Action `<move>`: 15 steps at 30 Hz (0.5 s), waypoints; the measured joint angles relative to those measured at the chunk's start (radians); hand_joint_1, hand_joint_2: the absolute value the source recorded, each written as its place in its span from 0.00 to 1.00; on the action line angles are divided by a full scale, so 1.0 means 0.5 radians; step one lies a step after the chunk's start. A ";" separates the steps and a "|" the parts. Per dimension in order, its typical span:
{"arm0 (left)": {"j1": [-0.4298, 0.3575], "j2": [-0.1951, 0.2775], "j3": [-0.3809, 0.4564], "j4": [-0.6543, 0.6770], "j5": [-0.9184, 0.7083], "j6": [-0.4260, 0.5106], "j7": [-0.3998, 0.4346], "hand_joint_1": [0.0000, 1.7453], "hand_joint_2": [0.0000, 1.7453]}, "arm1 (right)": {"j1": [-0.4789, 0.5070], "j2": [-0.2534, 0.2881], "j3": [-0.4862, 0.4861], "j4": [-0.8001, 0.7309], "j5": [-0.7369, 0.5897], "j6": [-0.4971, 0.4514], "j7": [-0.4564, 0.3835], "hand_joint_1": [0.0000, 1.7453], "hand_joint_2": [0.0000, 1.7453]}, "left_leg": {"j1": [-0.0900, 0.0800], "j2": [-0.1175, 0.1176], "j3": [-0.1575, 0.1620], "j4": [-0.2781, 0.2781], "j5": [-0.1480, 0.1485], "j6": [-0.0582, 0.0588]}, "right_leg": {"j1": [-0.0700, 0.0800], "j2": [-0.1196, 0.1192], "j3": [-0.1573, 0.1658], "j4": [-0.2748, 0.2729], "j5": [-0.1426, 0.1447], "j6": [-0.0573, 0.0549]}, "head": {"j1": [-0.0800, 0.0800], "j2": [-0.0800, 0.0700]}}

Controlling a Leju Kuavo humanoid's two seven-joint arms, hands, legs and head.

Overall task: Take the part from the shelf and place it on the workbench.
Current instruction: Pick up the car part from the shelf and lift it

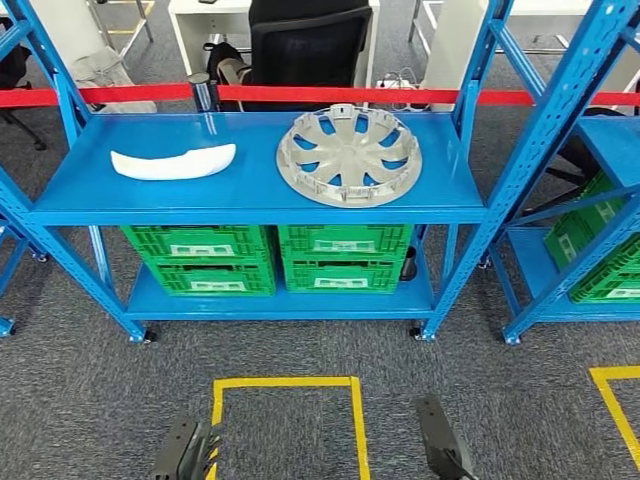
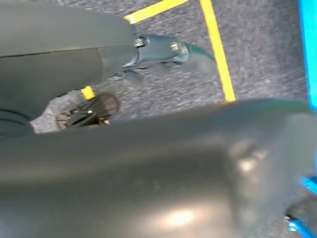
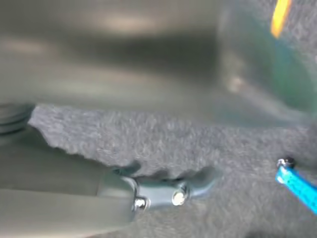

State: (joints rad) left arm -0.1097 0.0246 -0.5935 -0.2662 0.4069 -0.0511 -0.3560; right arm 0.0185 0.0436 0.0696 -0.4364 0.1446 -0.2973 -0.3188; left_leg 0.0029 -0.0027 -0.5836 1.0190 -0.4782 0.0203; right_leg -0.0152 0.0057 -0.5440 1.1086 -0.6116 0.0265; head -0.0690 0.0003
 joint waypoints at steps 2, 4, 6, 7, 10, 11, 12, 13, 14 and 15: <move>0.000 -0.002 -0.001 0.000 0.001 0.000 -0.002 0.00 0.00 | 0.033 -0.004 0.006 -0.110 0.014 -0.012 0.035 0.00 0.75 | -0.001 0.002 0.025 -0.005 -0.021 0.013 | 0.001 -0.001 -0.163 0.268 -0.087 0.005 | 0.001 0.000; 0.006 -0.003 -0.002 0.001 0.007 0.000 -0.004 0.00 0.00 | 0.092 -0.013 0.014 -0.232 0.047 -0.043 0.055 0.00 0.75 | -0.001 -0.003 0.059 -0.005 -0.049 0.013 | -0.001 -0.002 -0.281 0.395 -0.061 0.011 | 0.001 -0.001; 0.011 -0.004 -0.002 0.002 0.015 0.000 -0.012 0.00 0.00 | 0.160 -0.031 0.031 -0.411 0.101 -0.086 0.103 0.00 0.25 | 0.002 -0.009 0.108 -0.004 -0.083 0.005 | -0.007 -0.003 -0.258 0.228 0.119 0.015 | 0.001 0.000; 0.013 -0.003 -0.002 0.003 0.017 0.000 -0.018 0.00 0.00 | 0.190 -0.040 0.042 -0.512 0.126 -0.104 0.133 0.00 0.00 | 0.002 -0.010 0.129 -0.003 -0.102 -0.003 | -0.008 -0.005 -0.216 0.101 0.204 0.015 | 0.001 0.000; 0.016 0.000 -0.002 0.008 0.018 0.000 -0.036 0.00 0.00 | 0.289 -0.065 0.063 -0.864 0.173 -0.146 0.230 0.00 0.00 | -0.008 -0.012 0.151 0.000 -0.143 -0.039 | -0.001 -0.008 -0.142 -0.104 0.262 -0.016 | 0.000 0.000; 0.018 0.000 -0.002 0.010 0.018 0.000 -0.040 0.00 0.00 | 0.325 -0.072 0.065 -0.995 0.184 -0.154 0.261 0.00 0.00 | -0.009 -0.012 0.154 -0.004 -0.150 -0.052 | 0.002 -0.005 -0.140 -0.114 0.251 -0.032 | 0.000 0.000; 0.019 0.002 -0.002 0.011 0.018 0.000 -0.044 0.00 0.00 | 0.358 -0.079 0.066 -1.122 0.194 -0.159 0.283 0.00 0.00 | -0.007 -0.011 0.161 -0.010 -0.156 -0.064 | 0.001 -0.004 -0.135 -0.116 0.246 -0.046 | -0.001 0.000; 0.020 0.002 -0.002 0.011 0.019 0.000 -0.048 0.00 0.00 | 0.385 -0.087 0.067 -1.244 0.203 -0.160 0.296 0.00 0.00 | -0.005 -0.009 0.164 0.002 -0.165 -0.076 | -0.001 -0.003 -0.126 -0.120 0.240 -0.060 | -0.002 0.000; 0.019 0.003 -0.002 0.012 0.021 0.000 -0.050 0.00 0.00 | 0.407 -0.094 0.068 -1.360 0.213 -0.155 0.304 0.00 0.00 | -0.003 -0.008 0.147 0.048 -0.188 -0.088 | -0.004 -0.003 -0.112 -0.125 0.234 -0.073 | -0.003 0.000; 0.019 0.004 -0.002 0.012 0.025 0.000 -0.053 0.00 0.00 | 0.426 -0.101 0.069 -1.477 0.226 -0.149 0.305 0.00 0.25 | 0.000 -0.007 0.104 0.140 -0.227 -0.099 | -0.007 -0.004 -0.096 -0.129 0.226 -0.085 | -0.004 0.000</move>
State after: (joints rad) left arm -0.1004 0.0267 -0.5943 -0.2603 0.4192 -0.0511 -0.3823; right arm 0.2314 -0.0069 0.1042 -1.1750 0.2576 -0.3717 -0.1662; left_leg 0.0028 -0.0062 -0.5317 1.0888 -0.5919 -0.0291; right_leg -0.0187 0.0038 -0.5922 1.0439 -0.4987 -0.0161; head -0.0711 0.0001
